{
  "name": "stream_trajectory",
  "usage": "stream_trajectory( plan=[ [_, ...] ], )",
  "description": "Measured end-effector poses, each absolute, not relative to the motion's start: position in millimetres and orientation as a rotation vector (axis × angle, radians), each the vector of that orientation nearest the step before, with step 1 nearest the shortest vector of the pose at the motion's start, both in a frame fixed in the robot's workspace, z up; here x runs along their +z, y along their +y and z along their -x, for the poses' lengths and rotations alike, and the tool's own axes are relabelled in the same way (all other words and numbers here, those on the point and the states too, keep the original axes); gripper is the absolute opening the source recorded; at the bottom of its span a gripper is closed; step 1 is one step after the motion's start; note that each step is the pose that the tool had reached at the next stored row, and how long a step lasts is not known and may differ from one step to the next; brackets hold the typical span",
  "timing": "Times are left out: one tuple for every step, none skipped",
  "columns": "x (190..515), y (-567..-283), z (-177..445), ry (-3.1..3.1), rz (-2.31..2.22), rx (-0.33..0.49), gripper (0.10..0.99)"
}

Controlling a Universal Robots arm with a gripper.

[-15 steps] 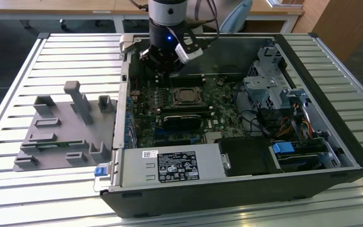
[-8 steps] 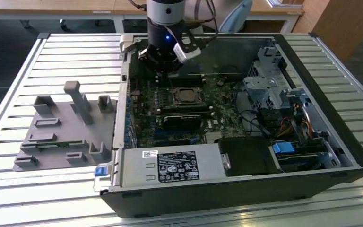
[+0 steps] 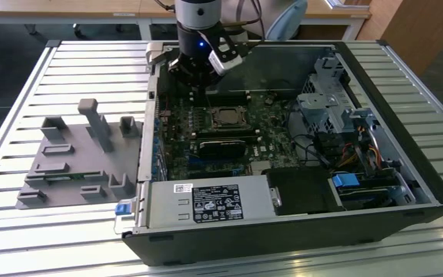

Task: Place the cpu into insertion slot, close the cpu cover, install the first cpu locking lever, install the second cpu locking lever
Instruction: 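Install the first cpu locking lever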

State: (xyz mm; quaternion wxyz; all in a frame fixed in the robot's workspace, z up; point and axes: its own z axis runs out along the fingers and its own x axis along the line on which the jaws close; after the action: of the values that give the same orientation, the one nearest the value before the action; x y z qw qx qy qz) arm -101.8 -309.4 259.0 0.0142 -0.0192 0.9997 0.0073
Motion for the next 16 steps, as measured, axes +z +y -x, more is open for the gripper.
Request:
stream_trajectory(
  plan=[
    [258.7, -308.8, 102.0, 3.111, 0.053, 0.023, 0.118],
    [258.5, -308.3, 102.1, 3.111, 0.043, 0.022, 0.118],
    [258.2, -307.7, 102.2, 3.111, 0.035, 0.022, 0.118],
    [258.0, -307.0, 102.3, 3.111, 0.029, 0.022, 0.118],
    [257.9, -306.7, 102.4, 3.111, 0.028, 0.022, 0.118],
    [257.8, -306.5, 102.4, 3.111, 0.028, 0.023, 0.118],
    [257.6, -306.0, 102.5, 3.111, 0.028, 0.023, 0.118],
    [257.5, -305.6, 102.5, 3.111, 0.028, 0.024, 0.118],
    [257.4, -305.2, 102.6, 3.111, 0.028, 0.024, 0.118],
    [257.2, -304.6, 102.8, 3.111, 0.028, 0.024, 0.118],
    [257.1, -304.0, 102.9, 3.111, 0.028, 0.024, 0.118],
    [256.9, -303.2, 103.0, 3.111, 0.028, 0.024, 0.118],
    [256.6, -302.2, 103.1, 3.111, 0.028, 0.024, 0.118],
    [256.4, -301.2, 103.3, 3.111, 0.028, 0.024, 0.118],
    [256.3, -300.4, 103.5, 3.111, 0.028, 0.024, 0.118],
    [256.1, -299.6, 103.8, 3.111, 0.028, 0.024, 0.118]
  ],
)
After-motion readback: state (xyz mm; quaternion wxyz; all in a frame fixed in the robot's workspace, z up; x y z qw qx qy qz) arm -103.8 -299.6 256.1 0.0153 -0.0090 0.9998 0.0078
